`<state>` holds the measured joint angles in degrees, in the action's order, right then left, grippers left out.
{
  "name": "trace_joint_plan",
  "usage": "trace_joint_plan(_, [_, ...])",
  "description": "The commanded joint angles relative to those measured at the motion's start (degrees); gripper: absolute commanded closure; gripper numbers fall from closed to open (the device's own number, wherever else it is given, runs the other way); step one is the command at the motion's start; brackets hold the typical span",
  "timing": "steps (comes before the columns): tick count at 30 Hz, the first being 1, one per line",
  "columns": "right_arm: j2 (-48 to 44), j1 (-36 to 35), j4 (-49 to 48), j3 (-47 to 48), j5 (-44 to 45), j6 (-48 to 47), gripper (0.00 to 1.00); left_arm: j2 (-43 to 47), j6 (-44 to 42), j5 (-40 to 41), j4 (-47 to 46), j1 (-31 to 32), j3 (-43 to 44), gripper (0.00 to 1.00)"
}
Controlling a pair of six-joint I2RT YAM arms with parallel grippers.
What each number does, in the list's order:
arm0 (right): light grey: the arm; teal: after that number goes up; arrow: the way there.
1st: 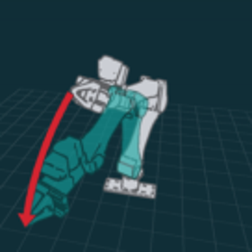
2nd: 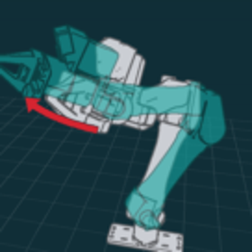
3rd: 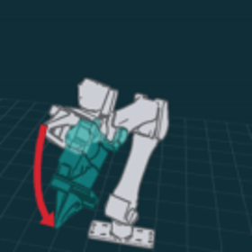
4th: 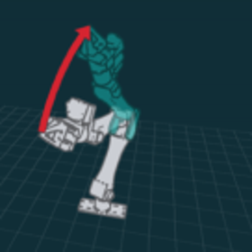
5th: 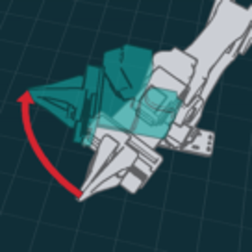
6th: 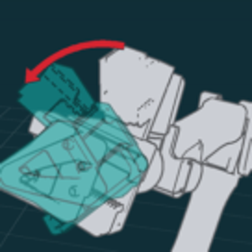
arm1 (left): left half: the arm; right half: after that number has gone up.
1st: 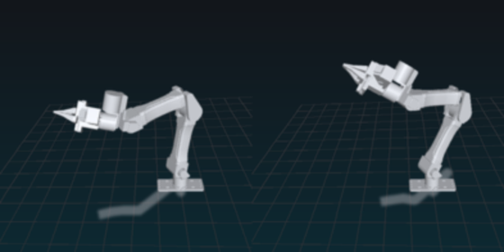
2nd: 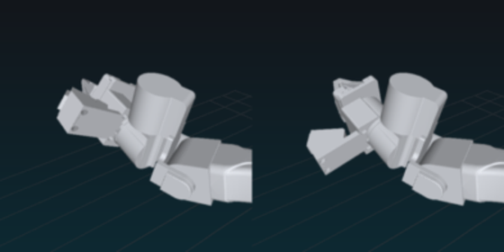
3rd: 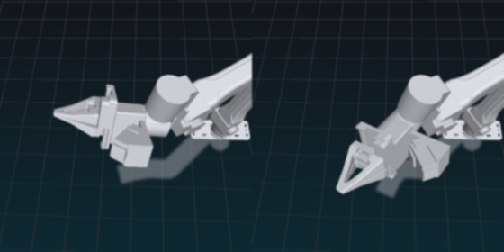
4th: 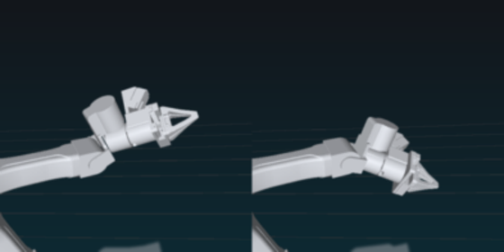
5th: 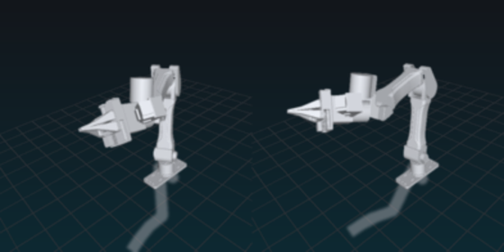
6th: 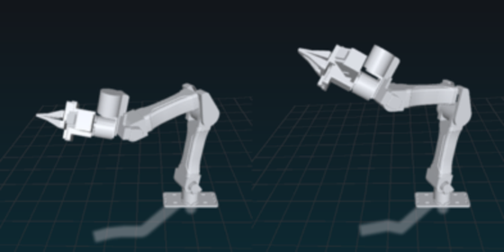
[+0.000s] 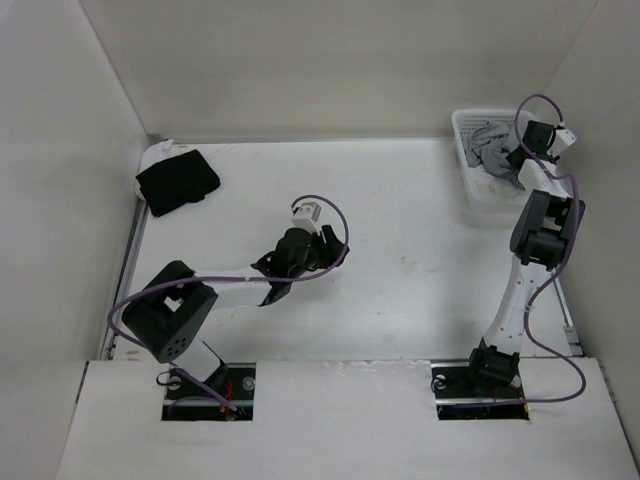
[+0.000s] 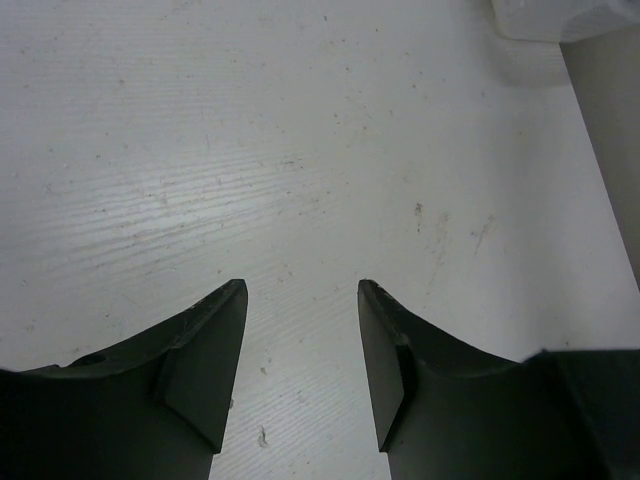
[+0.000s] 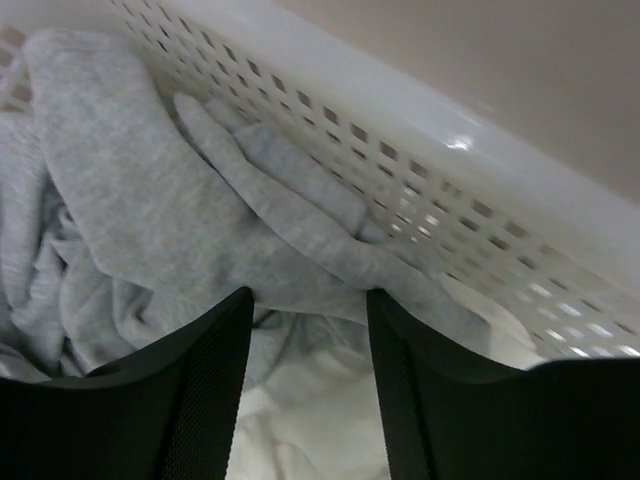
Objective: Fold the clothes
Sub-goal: Grab the tank top from the pile
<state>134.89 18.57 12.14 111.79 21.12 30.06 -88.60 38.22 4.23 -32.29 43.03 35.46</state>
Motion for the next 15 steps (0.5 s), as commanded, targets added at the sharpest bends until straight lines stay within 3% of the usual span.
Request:
trace_joint_plan(1, [2.65, -0.06, 2.97, 7.37, -0.12, -0.88, 0.54, 0.80, 0.89, -1.85, -4.88, -0.53, -0.75, 0.53])
trace_joint_plan(2, [3.18, -0.06, 3.24, 8.18, -0.21, -0.97, 0.59, 0.36, 0.89, -2.12, -5.06, -0.62, -0.66, 0.53])
trace_joint_plan(3, [3.45, 0.11, 3.24, 8.53, -0.21, -0.62, 0.75, 0.01, 1.07, -2.21, -5.15, -0.79, -0.48, 0.53])
trace_joint_plan(5, [3.28, 0.29, 2.19, 8.01, -0.47, -0.18, 0.89, -0.43, 1.25, -2.21, -5.41, -0.88, -0.39, 0.53])
trace_joint_plan(7, [1.35, 0.29, -1.39, 5.04, -1.95, 0.34, 0.97, -0.79, 1.33, -2.21, -5.41, -0.97, -0.31, 0.53])
trace_joint_plan(12, [-11.28, -0.06, -20.54, -11.39, -7.06, 1.75, 1.00, -1.84, 1.68, -2.30, -5.41, -1.32, 0.22, 0.53])
trace_joint_plan(15, [-20.16, -0.76, -26.98, -18.16, -8.64, 1.93, 1.00, -1.41, 2.04, -2.30, -5.41, -1.24, 0.31, 0.54])
